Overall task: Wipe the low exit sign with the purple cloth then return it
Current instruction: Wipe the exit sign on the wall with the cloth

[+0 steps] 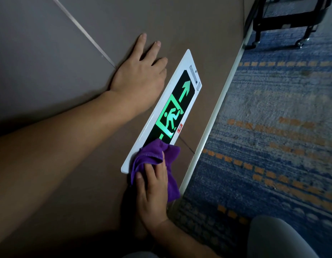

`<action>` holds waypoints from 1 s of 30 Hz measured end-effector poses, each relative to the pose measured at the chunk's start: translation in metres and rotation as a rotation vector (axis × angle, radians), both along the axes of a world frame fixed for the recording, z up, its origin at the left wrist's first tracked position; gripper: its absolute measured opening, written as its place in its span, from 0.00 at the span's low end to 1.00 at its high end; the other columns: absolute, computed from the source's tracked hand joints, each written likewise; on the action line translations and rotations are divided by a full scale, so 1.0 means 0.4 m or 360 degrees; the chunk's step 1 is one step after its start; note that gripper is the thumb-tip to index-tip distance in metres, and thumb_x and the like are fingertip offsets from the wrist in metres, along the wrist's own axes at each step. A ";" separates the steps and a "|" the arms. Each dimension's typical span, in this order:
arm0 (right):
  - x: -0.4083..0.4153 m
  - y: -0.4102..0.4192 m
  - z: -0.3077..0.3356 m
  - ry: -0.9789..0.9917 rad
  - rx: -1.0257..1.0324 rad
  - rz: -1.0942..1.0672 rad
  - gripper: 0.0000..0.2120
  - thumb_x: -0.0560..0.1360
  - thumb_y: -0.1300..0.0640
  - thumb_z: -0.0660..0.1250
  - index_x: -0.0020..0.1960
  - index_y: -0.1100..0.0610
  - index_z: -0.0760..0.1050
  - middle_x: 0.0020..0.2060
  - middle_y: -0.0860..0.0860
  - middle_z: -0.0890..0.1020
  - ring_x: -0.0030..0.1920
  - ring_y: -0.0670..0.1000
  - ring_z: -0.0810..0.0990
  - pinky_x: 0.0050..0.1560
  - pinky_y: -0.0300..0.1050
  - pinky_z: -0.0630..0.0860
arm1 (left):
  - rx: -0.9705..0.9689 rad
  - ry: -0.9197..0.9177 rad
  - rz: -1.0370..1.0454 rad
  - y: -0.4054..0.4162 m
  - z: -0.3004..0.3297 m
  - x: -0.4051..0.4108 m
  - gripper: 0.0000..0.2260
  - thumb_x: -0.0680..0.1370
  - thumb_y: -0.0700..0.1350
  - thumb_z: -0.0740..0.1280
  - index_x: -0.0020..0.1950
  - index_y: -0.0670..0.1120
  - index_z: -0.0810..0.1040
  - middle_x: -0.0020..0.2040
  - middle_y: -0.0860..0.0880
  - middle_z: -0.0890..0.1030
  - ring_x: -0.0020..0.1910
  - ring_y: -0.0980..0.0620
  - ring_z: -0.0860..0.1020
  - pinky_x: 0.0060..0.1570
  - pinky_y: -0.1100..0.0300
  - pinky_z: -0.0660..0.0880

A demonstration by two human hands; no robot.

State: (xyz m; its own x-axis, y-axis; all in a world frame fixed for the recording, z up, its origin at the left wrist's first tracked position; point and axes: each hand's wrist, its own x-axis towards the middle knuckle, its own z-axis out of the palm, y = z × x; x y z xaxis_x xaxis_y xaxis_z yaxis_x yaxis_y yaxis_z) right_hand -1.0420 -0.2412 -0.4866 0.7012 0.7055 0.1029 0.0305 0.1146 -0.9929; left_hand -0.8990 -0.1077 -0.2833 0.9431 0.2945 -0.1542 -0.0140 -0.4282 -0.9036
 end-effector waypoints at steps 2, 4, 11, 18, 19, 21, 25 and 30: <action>0.008 0.010 -0.008 -0.0071 -0.0012 -0.0029 0.06 0.84 0.51 0.61 0.60 0.47 0.72 0.73 0.50 0.73 0.82 0.59 0.61 0.76 0.66 0.65 | -0.0019 0.0004 0.0006 -0.001 0.000 0.003 0.26 0.81 0.49 0.53 0.78 0.44 0.69 0.80 0.43 0.65 0.82 0.36 0.54 0.78 0.32 0.48; 0.026 0.027 -0.016 -0.0178 -0.0015 -0.0068 0.07 0.84 0.51 0.60 0.60 0.50 0.73 0.76 0.51 0.72 0.85 0.56 0.54 0.78 0.67 0.61 | -0.0032 -0.0001 0.0018 -0.002 -0.002 0.004 0.26 0.81 0.48 0.53 0.78 0.44 0.68 0.80 0.43 0.64 0.82 0.36 0.54 0.78 0.32 0.47; 0.180 0.130 0.029 -0.0306 0.0043 -0.0225 0.13 0.83 0.53 0.59 0.61 0.59 0.77 0.74 0.59 0.74 0.84 0.61 0.57 0.76 0.69 0.61 | -0.0104 -0.0038 0.0043 -0.002 -0.005 0.011 0.23 0.83 0.46 0.51 0.76 0.42 0.70 0.79 0.42 0.65 0.82 0.35 0.53 0.79 0.34 0.46; 0.411 0.249 0.087 0.0126 -0.0156 -0.0410 0.21 0.86 0.56 0.60 0.77 0.59 0.70 0.80 0.59 0.66 0.83 0.59 0.59 0.81 0.61 0.58 | -0.0272 -0.0084 0.0050 0.001 0.006 0.017 0.21 0.83 0.40 0.50 0.70 0.37 0.76 0.74 0.39 0.71 0.81 0.34 0.54 0.79 0.36 0.44; 0.440 0.263 0.088 0.0150 -0.0181 -0.0426 0.21 0.86 0.55 0.59 0.78 0.58 0.68 0.81 0.58 0.66 0.84 0.58 0.58 0.81 0.60 0.57 | -0.0285 -0.0087 0.0047 0.000 0.005 0.015 0.21 0.83 0.40 0.50 0.70 0.37 0.76 0.75 0.40 0.70 0.81 0.34 0.54 0.79 0.36 0.44; 0.503 0.289 0.091 0.0112 -0.0185 -0.0435 0.22 0.87 0.53 0.58 0.80 0.56 0.66 0.82 0.55 0.64 0.84 0.56 0.57 0.82 0.57 0.56 | -0.0264 -0.0103 0.0044 0.000 0.002 0.015 0.22 0.83 0.41 0.50 0.71 0.38 0.75 0.77 0.40 0.69 0.82 0.35 0.54 0.80 0.36 0.44; 0.611 0.331 0.095 0.0073 -0.0187 -0.0461 0.23 0.87 0.51 0.56 0.81 0.52 0.64 0.83 0.50 0.63 0.84 0.55 0.57 0.82 0.55 0.57 | -0.0229 -0.0093 0.0038 0.001 0.000 0.019 0.26 0.81 0.43 0.48 0.75 0.41 0.72 0.79 0.42 0.66 0.82 0.36 0.53 0.80 0.37 0.45; 0.619 0.340 0.078 0.0117 -0.0172 -0.0458 0.23 0.86 0.49 0.56 0.81 0.50 0.65 0.82 0.49 0.65 0.83 0.53 0.60 0.81 0.59 0.62 | -0.0222 -0.0077 0.0030 -0.002 0.006 0.017 0.28 0.79 0.44 0.46 0.76 0.42 0.72 0.80 0.42 0.65 0.82 0.36 0.53 0.80 0.37 0.45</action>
State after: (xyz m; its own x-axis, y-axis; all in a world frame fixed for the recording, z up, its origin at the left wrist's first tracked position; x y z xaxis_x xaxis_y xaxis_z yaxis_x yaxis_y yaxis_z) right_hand -0.7944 -0.1053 -0.4554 0.8765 0.4810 -0.0203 -0.0261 0.0054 -0.9996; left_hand -0.8921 -0.1085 -0.2809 0.9450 0.2911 -0.1491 0.0375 -0.5494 -0.8347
